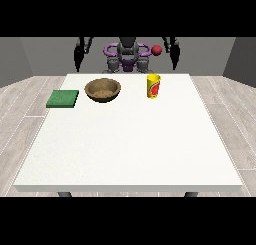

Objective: Pick the cup and pour the ball into the bowl, then pick the bowl and place it on the pad

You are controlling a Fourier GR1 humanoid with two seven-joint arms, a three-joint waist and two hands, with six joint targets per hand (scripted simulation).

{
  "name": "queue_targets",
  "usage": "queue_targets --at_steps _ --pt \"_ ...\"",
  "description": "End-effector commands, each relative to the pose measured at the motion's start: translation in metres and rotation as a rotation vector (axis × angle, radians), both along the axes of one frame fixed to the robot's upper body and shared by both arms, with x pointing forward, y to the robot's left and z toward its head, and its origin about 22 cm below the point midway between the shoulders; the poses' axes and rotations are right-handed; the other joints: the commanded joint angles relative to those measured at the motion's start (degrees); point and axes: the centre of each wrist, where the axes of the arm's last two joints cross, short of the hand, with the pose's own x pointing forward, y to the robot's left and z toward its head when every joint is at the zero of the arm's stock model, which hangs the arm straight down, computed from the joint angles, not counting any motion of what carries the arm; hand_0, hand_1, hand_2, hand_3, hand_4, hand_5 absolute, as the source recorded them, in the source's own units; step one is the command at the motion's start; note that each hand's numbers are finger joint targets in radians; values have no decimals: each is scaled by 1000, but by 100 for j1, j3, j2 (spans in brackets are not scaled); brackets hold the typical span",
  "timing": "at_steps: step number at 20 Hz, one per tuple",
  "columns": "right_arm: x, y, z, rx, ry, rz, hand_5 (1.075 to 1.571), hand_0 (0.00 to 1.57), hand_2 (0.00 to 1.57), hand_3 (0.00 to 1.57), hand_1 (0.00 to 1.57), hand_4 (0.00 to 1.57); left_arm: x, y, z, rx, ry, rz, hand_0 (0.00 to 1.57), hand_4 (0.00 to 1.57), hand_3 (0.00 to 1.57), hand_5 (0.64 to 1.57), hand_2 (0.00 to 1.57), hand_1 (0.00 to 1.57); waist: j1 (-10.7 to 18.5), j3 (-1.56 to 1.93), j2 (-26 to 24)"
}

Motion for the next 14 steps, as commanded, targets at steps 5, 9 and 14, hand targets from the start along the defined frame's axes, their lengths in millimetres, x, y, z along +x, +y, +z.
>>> queue_targets --at_steps 5,9,14 --pt "4 -9 32 -30 -36 9 1569 0 0 0 0 0 1 8 29 39 -21 -11 0 0 0 1557 0 0 -2 -6 -1452" --pt "-1 -57 52 93 -23 64 1570 0 0 0 0 0 11 14 65 -136 -38 -10 0 0 0 1557 0 0 -8 -15 -1437" --pt "-8 -78 62 115 -145 45 1570 0 0 0 0 0 13 38 75 -131 -155 16 0 0 0 1547 0 0 2 -17 -636"
